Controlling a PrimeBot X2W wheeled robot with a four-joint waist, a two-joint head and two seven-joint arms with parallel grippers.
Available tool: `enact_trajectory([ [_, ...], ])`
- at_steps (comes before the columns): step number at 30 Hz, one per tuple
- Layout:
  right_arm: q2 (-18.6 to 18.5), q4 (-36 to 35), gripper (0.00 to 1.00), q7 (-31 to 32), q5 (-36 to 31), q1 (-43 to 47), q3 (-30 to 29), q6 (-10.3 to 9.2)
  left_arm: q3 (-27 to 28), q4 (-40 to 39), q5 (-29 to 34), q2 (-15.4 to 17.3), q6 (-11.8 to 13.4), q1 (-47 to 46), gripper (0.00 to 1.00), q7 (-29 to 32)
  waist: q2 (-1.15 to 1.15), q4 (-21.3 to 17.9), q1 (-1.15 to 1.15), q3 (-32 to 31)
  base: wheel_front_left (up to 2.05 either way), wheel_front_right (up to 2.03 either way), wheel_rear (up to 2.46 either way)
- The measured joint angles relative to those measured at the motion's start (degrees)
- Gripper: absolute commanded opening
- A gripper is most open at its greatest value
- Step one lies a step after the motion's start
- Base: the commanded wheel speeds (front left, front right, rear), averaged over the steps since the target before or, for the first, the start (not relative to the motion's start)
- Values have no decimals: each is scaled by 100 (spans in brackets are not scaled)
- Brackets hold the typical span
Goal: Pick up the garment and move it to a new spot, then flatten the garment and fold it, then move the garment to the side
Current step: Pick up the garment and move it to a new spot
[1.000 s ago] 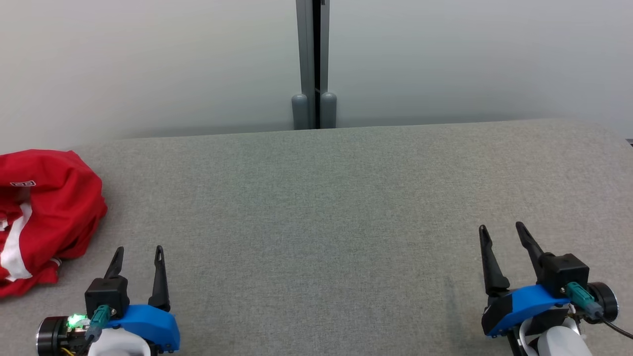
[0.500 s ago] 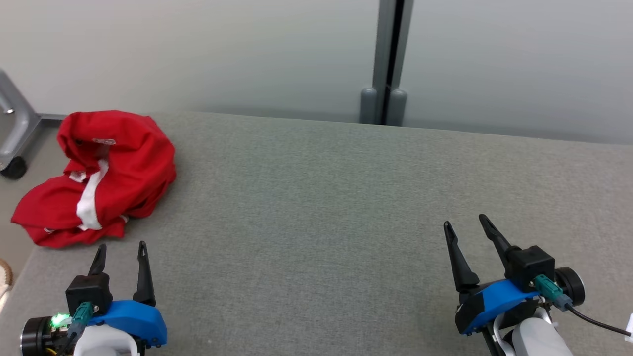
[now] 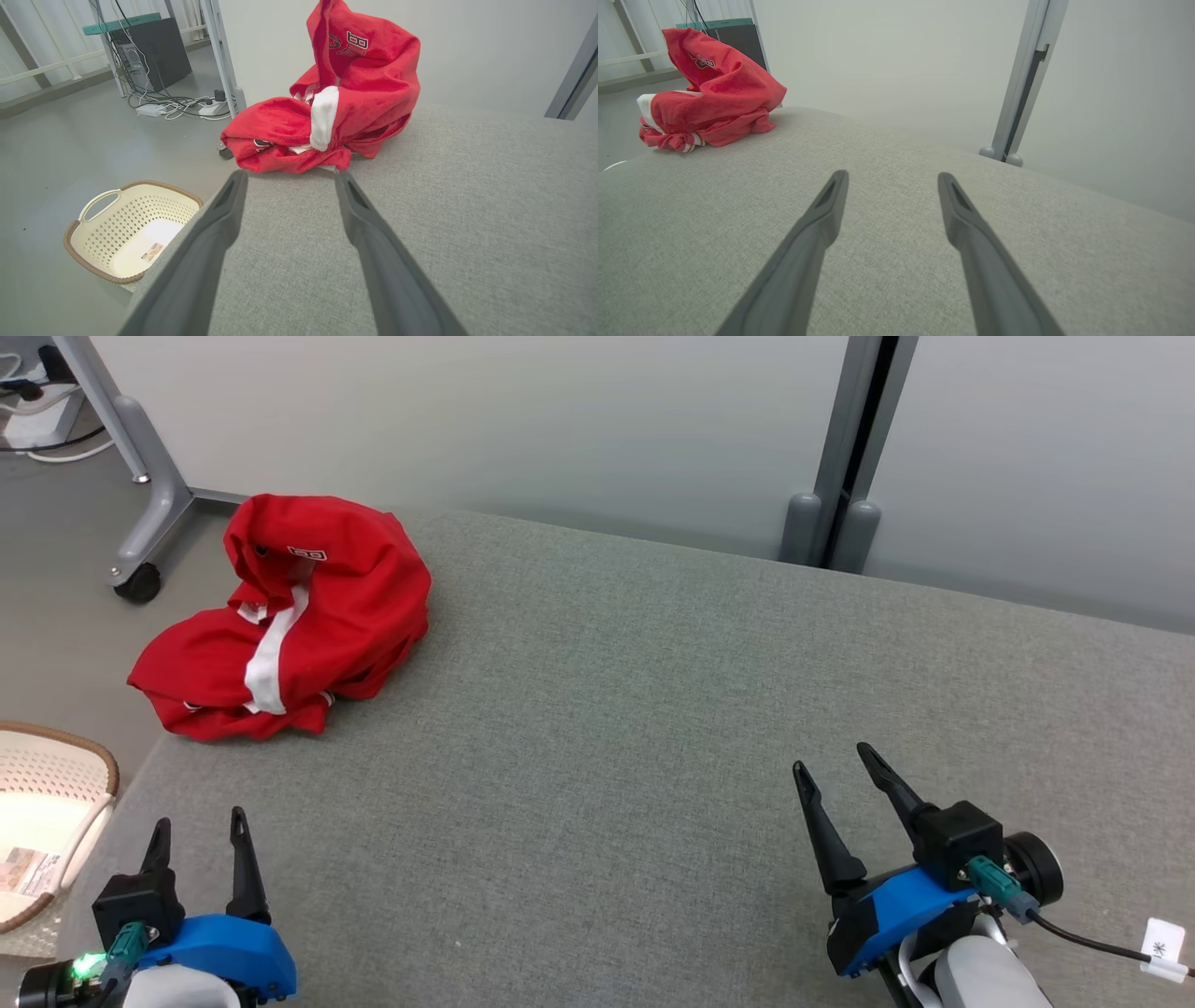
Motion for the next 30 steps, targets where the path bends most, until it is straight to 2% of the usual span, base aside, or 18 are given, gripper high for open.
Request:
enact_trajectory([
  [7,-2,9,100,0,7,-18,107,0,135,5,1,-57,16,8,100,0,0,87,0,81,0,0,0],
  [10,0,7,100,0,-3,-112,176,1,190,12,-15,-34,-57,-90,100,0,0,34,0,168,0,0,0],
  [20,-3,-197,100,0,-62,-346,381,0,403,328,-153,319,-312,-1037,100,0,0,-514,0,767,0,0,0],
  [30,-5,-327,100,0,-170,-508,409,0,481,1224,-138,845,-380,-2115,100,0,1,-716,1,1299,0,0,0],
])
